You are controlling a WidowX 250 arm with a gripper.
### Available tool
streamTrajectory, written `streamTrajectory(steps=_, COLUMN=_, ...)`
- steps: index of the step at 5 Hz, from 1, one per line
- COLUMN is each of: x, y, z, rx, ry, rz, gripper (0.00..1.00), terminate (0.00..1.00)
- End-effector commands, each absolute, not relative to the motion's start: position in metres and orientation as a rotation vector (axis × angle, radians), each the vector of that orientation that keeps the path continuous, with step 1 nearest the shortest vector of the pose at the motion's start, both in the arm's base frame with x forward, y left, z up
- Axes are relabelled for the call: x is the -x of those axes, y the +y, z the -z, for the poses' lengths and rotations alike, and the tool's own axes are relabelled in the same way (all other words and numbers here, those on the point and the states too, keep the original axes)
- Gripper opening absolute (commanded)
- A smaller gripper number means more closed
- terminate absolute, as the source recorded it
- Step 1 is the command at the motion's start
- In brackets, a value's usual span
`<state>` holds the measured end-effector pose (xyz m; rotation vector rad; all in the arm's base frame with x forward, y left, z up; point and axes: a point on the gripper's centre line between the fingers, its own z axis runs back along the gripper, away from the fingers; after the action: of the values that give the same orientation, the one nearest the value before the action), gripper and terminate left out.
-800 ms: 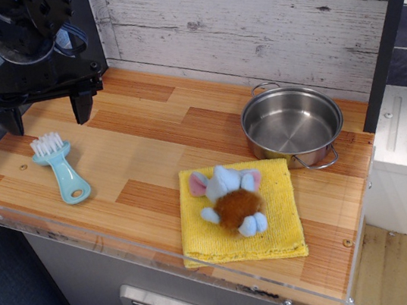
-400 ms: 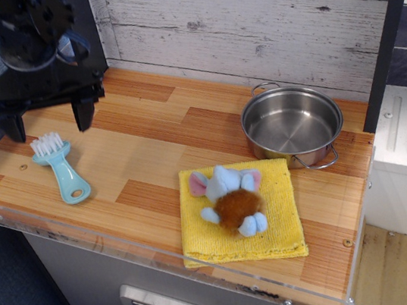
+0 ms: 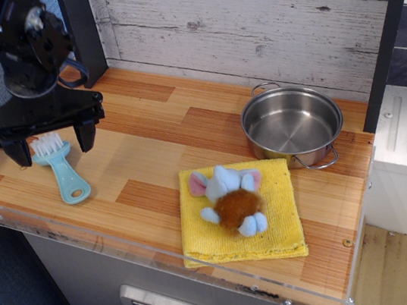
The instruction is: Move the brush to the top left of the pot
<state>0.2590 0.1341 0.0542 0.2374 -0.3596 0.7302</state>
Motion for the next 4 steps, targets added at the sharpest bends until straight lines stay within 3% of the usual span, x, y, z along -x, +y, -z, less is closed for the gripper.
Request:
streamTrajectory(steps=1, x=-0.266, y=0.146, z=-0.036, rx=-0.188, ry=-0.384, rz=-0.754, gripper=1.0, terminate=0.0)
streamTrajectory(steps=3, x=-0.269, y=0.149, z=-0.016, rx=-0.172, ry=-0.378, rz=-0.792, gripper=1.0, terminate=0.0)
streamTrajectory(steps=4, x=-0.27, y=0.141, z=-0.014, rx=-0.193, ry=-0.37, rz=-0.786, gripper=0.0, terminate=0.0)
